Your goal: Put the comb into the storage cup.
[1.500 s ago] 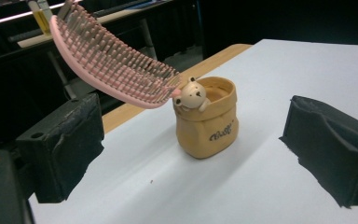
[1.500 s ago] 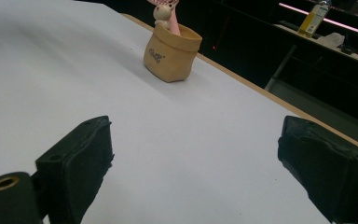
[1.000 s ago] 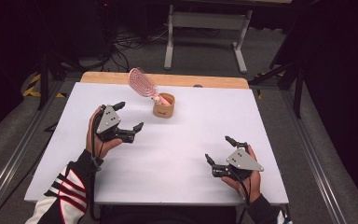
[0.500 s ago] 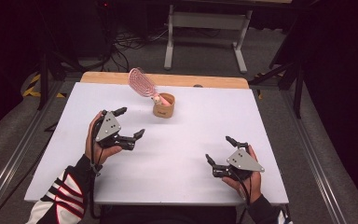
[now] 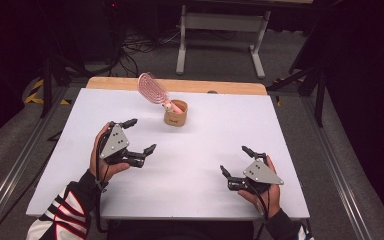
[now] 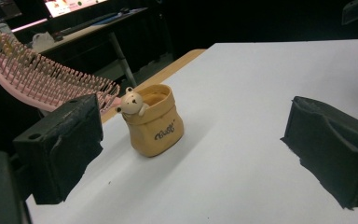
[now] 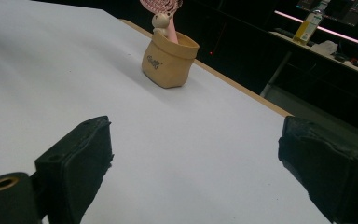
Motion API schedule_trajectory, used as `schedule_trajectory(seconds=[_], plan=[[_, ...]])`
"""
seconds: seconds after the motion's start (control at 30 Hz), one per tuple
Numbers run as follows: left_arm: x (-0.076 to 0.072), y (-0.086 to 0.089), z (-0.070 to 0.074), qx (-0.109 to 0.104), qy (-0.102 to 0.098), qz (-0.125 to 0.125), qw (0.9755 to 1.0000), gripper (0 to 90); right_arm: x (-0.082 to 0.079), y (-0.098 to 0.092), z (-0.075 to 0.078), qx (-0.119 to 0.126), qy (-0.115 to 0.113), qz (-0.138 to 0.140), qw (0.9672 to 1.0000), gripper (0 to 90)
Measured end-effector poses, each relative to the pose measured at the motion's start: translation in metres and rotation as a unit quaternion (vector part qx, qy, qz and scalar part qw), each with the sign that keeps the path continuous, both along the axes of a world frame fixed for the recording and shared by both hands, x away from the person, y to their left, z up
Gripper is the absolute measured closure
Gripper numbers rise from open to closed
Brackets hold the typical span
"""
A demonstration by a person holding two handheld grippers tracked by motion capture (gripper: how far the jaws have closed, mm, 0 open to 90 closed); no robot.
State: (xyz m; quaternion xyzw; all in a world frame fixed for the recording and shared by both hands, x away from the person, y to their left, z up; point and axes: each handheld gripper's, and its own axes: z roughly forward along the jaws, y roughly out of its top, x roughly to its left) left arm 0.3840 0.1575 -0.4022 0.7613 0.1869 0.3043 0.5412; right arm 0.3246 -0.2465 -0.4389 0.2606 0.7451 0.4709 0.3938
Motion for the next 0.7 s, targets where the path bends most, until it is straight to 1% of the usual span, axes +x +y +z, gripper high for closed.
schedule_trajectory(seconds=[0.1, 0.17, 0.33, 0.4, 0.47, 0.57, 0.7], plan=[[-0.003, 0.000, 0.000, 0.001, 0.000, -0.003, 1.0000, 5.5, 0.000, 0.000, 0.001, 0.000, -0.001, 0.000, 1.0000, 10.3], [-0.005, 0.000, -0.001, 0.007, -0.003, -0.003, 1.0000, 5.4, -0.001, 0.000, 0.001, 0.000, -0.002, 0.000, 1.0000, 10.3], [-0.009, 0.002, -0.001, 0.007, -0.003, -0.006, 1.0000, 5.4, -0.001, 0.001, 0.001, 0.000, -0.001, 0.001, 1.0000, 10.3], [-0.011, 0.003, -0.002, 0.011, -0.006, -0.007, 0.9999, 5.4, -0.001, 0.001, 0.001, 0.001, -0.002, 0.001, 1.0000, 10.3], [-0.012, 0.003, -0.002, 0.014, -0.004, -0.009, 0.9999, 5.4, -0.001, 0.001, 0.001, 0.001, -0.002, 0.001, 1.0000, 10.3], [-0.015, 0.002, -0.004, 0.023, -0.007, -0.012, 0.9996, 5.3, -0.001, 0.001, 0.001, 0.000, -0.002, 0.002, 1.0000, 10.3], [-0.019, 0.002, -0.004, 0.028, -0.009, -0.013, 0.9995, 5.1, -0.002, 0.000, 0.002, 0.000, -0.003, 0.002, 1.0000, 10.3]])
